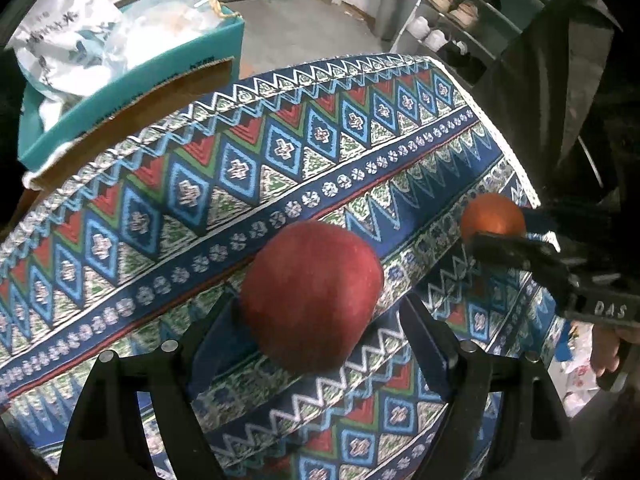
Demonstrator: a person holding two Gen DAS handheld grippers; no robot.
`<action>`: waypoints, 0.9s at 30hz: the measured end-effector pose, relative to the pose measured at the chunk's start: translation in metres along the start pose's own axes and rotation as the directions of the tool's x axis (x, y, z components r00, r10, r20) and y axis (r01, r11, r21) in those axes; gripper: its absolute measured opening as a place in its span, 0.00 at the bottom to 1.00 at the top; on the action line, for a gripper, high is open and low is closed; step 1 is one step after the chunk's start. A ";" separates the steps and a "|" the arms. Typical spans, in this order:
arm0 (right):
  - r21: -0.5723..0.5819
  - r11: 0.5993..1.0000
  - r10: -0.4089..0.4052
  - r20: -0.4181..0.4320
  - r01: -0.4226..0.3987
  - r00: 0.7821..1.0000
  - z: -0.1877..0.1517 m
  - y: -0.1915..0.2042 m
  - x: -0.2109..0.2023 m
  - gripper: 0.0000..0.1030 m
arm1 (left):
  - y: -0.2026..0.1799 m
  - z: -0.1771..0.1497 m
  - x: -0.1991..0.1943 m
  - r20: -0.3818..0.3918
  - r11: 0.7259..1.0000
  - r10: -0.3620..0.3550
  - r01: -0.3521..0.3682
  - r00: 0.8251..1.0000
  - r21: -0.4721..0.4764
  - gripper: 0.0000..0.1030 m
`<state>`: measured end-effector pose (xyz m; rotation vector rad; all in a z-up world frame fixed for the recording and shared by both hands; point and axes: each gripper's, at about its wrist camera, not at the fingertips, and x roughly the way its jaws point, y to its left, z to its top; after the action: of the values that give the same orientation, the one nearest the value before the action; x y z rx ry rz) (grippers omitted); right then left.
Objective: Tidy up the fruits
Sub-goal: 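Close left tool on the red apple while right tool closes on the small orange, then lift the red apple with left tool while right tool lifts the small orange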
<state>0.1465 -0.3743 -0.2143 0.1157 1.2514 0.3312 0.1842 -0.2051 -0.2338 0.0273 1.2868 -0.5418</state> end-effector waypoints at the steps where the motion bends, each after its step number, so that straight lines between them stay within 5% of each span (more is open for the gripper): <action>1: 0.000 1.000 0.002 0.001 -0.002 1.000 0.000 0.000 0.000 0.46 | 0.000 0.002 0.004 -0.005 1.000 -0.002 0.002 1.000 -0.005 0.81; 6: 0.000 1.000 0.010 -0.006 -0.010 1.000 0.002 0.000 0.006 0.46 | -0.001 0.005 0.017 -0.015 1.000 -0.005 0.005 1.000 0.001 0.80; 9: -0.001 1.000 0.006 -0.014 -0.006 1.000 0.002 0.000 0.010 0.46 | -0.003 0.004 0.019 -0.008 1.000 0.021 -0.021 1.000 0.019 0.70; 27: -0.051 0.999 0.017 0.006 -0.016 1.000 0.000 0.022 0.000 0.46 | -0.008 -0.016 -0.020 0.073 0.996 0.058 -0.062 0.996 0.059 0.70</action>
<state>0.1429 -0.3535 -0.2085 0.0831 1.2348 0.3768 0.1636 -0.1998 -0.2182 0.0966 1.1962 -0.5260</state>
